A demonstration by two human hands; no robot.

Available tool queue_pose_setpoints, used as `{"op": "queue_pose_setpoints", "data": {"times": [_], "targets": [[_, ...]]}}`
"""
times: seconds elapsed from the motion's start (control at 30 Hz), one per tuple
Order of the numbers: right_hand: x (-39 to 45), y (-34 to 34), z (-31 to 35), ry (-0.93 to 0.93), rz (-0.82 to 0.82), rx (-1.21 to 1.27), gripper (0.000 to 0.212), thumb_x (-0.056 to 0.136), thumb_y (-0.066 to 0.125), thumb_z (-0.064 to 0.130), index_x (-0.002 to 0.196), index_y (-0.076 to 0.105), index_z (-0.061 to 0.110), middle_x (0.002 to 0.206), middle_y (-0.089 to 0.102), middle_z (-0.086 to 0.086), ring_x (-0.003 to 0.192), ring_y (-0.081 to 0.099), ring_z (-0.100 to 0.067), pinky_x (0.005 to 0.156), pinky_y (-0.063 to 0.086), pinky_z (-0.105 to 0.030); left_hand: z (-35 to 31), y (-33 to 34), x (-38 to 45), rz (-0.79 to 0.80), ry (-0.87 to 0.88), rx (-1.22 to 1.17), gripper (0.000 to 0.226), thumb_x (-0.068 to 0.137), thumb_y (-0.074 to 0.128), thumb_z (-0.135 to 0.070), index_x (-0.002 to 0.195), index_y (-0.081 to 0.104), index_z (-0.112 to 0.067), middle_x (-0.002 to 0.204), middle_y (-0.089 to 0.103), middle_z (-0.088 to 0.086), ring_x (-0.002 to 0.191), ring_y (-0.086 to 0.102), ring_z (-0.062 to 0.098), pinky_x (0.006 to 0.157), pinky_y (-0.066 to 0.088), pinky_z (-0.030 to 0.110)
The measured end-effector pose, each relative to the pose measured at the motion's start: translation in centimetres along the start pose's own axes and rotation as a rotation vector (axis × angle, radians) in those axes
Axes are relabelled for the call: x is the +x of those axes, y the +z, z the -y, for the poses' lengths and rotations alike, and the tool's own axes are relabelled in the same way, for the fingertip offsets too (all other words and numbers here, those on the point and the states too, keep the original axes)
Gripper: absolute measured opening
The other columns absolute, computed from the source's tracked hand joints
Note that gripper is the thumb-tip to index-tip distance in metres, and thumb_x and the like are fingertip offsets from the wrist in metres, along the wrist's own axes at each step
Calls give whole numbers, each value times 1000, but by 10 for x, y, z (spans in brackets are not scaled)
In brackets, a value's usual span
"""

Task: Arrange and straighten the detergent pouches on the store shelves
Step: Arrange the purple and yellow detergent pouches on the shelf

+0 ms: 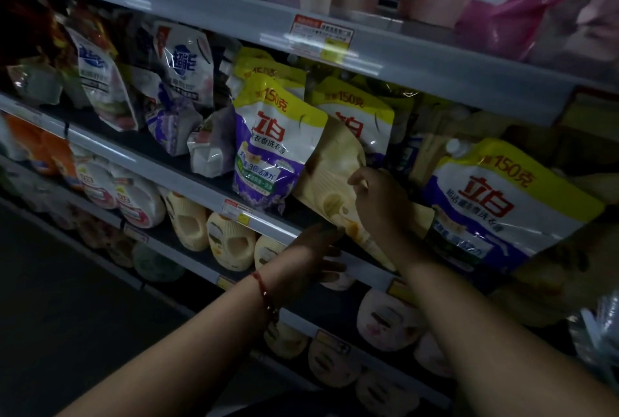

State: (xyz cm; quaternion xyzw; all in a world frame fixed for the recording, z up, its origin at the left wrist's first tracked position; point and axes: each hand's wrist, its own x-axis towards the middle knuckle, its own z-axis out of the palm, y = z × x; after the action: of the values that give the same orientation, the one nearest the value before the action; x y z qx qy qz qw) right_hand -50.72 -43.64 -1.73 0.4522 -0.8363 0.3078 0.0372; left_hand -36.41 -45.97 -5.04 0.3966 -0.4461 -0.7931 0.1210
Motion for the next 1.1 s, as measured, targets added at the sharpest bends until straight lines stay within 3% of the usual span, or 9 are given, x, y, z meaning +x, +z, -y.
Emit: {"op": "queue_pose_setpoints", "data": {"times": [0.2, 0.3, 0.43, 0.5, 0.6, 0.73, 0.83, 1.0, 1.1], "targets": [[-11, -22, -5, -17, -32, 101, 18, 93, 59, 10, 86, 55, 26, 88, 57, 9, 90, 57, -13, 67, 37, -25, -10, 25, 11, 76, -160, -192, 49, 92, 63, -48, 121, 60, -8, 124, 64, 21, 101, 65, 32, 62, 57, 33], [-21, -31, -4, -24, -21, 139, 17, 92, 59, 10, 88, 55, 26, 90, 58, 9, 92, 58, -12, 67, 38, -25, -10, 28, 20, 107, -158, -267, 57, 89, 65, -52, 123, 61, -6, 113, 67, 20, 103, 66, 33, 76, 60, 39], [-32, -42, 1, 29, 4, 180, 15, 94, 58, 12, 102, 58, 25, 107, 64, 3, 102, 59, -17, 77, 49, -32, -9, 38, 23, 139, -138, -309, 63, 85, 70, -51, 130, 58, -9, 123, 64, 20, 113, 63, 36, 89, 57, 51], [-36, -48, 1, 91, 9, 236, 35, 94, 58, 14, 125, 52, 31, 124, 61, 0, 114, 58, -22, 88, 51, -39, -9, 43, 23, 104, -106, -275, 58, 86, 70, -49, 129, 56, -12, 123, 62, 21, 110, 63, 38, 92, 54, 57], [-43, -55, -1, 145, -4, 306, 77, 94, 58, 17, 152, 14, 41, 141, 53, -5, 124, 54, -25, 99, 48, -45, -9, 48, 20, 61, -32, -229, 59, 85, 72, -47, 132, 52, -17, 123, 60, 22, 103, 65, 38, 81, 59, 54], [-42, -59, -7, 174, 32, 319, 71, 93, 57, 23, 151, 21, 39, 137, 55, -6, 124, 53, -26, 102, 45, -46, -10, 49, 14, 62, 53, -170, 44, 91, 67, -42, 128, 50, -25, 116, 62, 16, 100, 67, 37, 81, 59, 54], [-43, -64, -5, 130, 29, 356, 61, 91, 61, 21, 146, 37, 31, 126, 60, -4, 116, 57, -23, 95, 47, -37, -12, 44, 13, 108, 120, -126, 40, 94, 65, -40, 128, 51, -27, 110, 68, 15, 99, 69, 36, 85, 57, 58], [-44, -66, -2, 90, -29, 473, 64, 91, 65, 17, 146, 34, 28, 97, 56, 14, 97, 59, -11, 73, 41, -19, -21, 40, 12, 69, 294, -87, 52, 91, 69, -38, 138, 46, -31, 124, 68, 8, 109, 67, 32, 70, 60, 46], [-40, -64, -1, 78, -80, 511, 66, 90, 66, 17, 146, 34, 27, 90, 54, 17, 83, 58, -4, 65, 41, -10, -23, 40, 15, 44, 439, -87, 60, 87, 72, -32, 140, 45, -29, 126, 67, 8, 111, 67, 31, 83, 58, 58]]}}
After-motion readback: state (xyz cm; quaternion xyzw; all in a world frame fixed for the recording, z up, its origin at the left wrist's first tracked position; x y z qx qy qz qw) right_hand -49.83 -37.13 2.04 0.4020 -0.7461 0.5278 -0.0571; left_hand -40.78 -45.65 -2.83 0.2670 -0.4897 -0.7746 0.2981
